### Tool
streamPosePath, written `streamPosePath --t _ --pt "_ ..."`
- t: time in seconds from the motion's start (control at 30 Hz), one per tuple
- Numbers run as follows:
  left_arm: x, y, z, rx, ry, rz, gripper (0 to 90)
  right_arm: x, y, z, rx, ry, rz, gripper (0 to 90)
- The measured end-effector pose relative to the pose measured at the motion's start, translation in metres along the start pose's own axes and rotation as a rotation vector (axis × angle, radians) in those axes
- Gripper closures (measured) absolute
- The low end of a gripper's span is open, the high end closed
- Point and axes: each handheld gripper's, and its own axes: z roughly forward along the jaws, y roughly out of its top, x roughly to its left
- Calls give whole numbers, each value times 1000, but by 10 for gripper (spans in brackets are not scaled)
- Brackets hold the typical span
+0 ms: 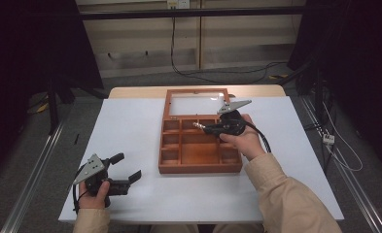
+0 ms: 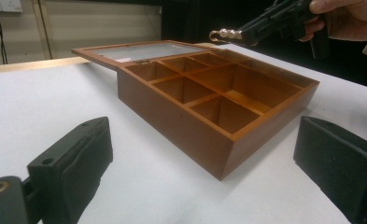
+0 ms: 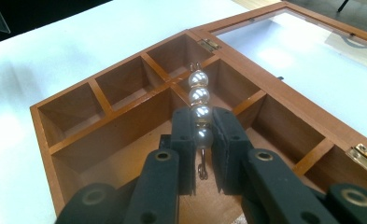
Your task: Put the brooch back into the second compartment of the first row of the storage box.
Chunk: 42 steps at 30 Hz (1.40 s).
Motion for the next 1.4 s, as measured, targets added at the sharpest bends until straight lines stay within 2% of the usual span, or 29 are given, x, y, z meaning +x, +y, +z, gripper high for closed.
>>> streamPosePath --t 0.7,1.1,1.4 --pt "0 0 0 1 2 3 45 -1 7 10 -3 -18 0 806" --pt "0 0 0 2 2 -1 45 -6 7 14 -8 -19 18 806" --pt "0 0 0 0 1 1 45 -4 12 18 -9 -16 11 806"
